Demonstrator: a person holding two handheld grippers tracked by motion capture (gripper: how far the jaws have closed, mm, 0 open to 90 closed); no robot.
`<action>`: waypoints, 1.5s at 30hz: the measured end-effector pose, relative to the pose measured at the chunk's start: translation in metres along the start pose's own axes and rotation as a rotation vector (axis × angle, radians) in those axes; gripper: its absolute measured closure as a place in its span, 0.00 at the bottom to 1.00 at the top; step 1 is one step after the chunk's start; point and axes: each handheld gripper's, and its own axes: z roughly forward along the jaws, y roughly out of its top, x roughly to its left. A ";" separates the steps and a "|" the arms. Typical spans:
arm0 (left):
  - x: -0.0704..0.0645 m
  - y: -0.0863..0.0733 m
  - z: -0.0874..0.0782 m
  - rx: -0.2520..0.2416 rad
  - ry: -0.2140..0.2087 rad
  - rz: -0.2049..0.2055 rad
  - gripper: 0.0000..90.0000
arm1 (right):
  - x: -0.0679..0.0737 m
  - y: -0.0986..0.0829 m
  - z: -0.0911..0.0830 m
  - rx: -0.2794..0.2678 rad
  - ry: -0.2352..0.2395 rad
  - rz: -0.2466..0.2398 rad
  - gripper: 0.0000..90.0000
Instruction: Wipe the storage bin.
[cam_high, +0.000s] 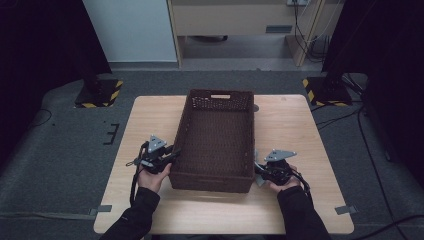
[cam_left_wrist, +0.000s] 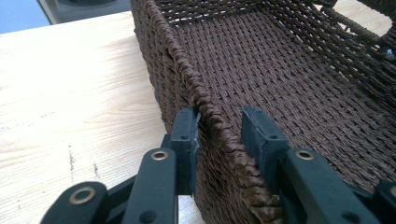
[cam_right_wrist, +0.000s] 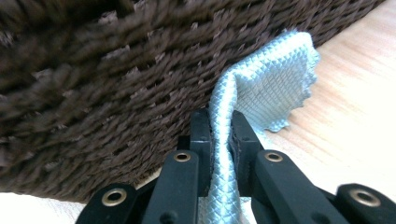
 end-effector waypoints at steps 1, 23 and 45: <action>0.002 0.001 0.000 0.001 -0.006 -0.008 0.74 | 0.000 0.002 -0.004 -0.021 0.000 0.002 0.92; 0.017 -0.001 -0.001 0.000 0.005 -0.023 0.72 | 0.021 -0.002 0.002 -0.018 0.054 -0.035 0.92; 0.018 -0.001 -0.001 0.003 0.000 -0.031 0.69 | 0.035 -0.010 -0.013 -0.017 0.079 -0.054 0.92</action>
